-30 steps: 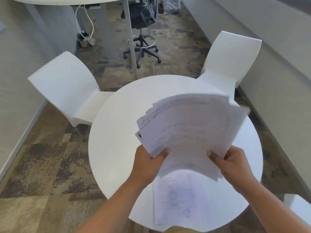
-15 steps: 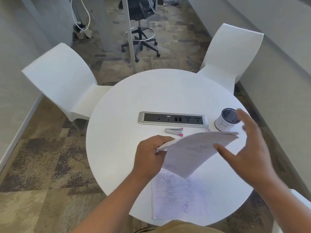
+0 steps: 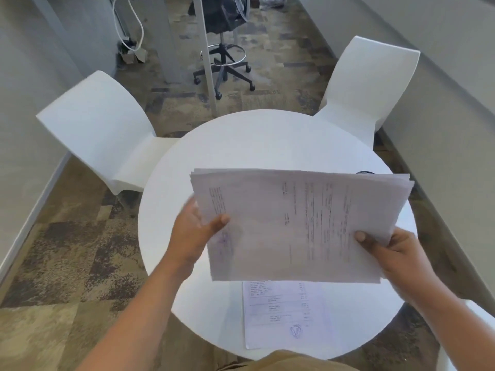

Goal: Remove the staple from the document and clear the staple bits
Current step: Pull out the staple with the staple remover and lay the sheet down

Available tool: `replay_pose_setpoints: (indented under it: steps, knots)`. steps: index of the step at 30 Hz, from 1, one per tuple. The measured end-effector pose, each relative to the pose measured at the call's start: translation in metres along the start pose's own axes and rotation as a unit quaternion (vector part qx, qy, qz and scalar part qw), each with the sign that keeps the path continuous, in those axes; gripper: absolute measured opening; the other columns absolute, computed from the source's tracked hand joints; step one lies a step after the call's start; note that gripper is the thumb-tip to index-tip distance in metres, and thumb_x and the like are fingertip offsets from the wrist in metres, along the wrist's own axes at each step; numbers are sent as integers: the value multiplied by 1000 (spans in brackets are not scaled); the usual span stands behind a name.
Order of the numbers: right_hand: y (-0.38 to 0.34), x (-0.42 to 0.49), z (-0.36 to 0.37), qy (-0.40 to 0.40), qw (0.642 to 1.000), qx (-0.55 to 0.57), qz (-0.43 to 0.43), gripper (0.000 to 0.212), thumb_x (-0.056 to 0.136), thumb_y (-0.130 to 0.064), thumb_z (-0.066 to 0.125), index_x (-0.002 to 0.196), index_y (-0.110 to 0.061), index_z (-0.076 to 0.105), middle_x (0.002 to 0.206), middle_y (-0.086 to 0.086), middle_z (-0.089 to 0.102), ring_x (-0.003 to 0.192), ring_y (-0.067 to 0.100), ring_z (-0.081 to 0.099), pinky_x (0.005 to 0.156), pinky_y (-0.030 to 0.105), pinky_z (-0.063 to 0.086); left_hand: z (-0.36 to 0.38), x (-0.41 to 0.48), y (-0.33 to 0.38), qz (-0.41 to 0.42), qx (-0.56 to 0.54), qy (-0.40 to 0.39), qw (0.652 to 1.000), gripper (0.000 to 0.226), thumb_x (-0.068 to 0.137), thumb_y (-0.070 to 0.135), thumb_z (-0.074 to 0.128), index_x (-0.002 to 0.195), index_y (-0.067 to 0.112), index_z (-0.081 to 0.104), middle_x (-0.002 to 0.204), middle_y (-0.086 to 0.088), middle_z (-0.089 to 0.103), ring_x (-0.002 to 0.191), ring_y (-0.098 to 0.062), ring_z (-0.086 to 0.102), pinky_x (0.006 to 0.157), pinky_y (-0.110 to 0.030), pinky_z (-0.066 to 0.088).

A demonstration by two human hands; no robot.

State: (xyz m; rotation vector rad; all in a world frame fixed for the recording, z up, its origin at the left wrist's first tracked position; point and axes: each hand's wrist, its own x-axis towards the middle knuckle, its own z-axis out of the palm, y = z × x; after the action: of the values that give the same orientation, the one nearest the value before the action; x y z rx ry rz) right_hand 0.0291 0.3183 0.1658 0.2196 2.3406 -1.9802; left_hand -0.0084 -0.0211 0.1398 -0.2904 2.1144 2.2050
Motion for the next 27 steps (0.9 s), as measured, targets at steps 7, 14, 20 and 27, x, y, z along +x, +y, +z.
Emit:
replay_pose_setpoints:
  steps: [7,14,20,27]
  knots:
    - [41,-2,15,49,998,-19,39,33,82,0,72,92,-31,69,86,-17,77,82,7,72,65,25,60,13,-27,-40,14,62,-26,998,32,80,4,76,86,35,80,91,8,78,85,-10,71,79,-31,57]
    - [75,-8,21,9,990,-119,78,36,84,-6,73,99,-39,68,100,-10,74,90,11,68,59,14,51,14,-43,-78,-53,109,-34,992,35,89,7,72,91,41,78,92,22,76,88,-2,71,74,-19,55]
    - [61,-3,17,28,979,-189,71,14,93,-12,62,101,-19,72,62,-19,66,46,-10,54,42,6,37,9,-39,-72,-58,108,-35,992,32,89,14,74,88,46,77,90,19,77,87,-6,71,72,-19,55]
    - [-1,9,20,-113,945,-295,-83,39,92,-6,62,88,-44,69,90,-36,68,85,-14,62,71,1,44,-9,-18,-12,40,324,-164,931,74,74,43,85,139,42,50,129,30,61,120,9,56,105,-23,43]
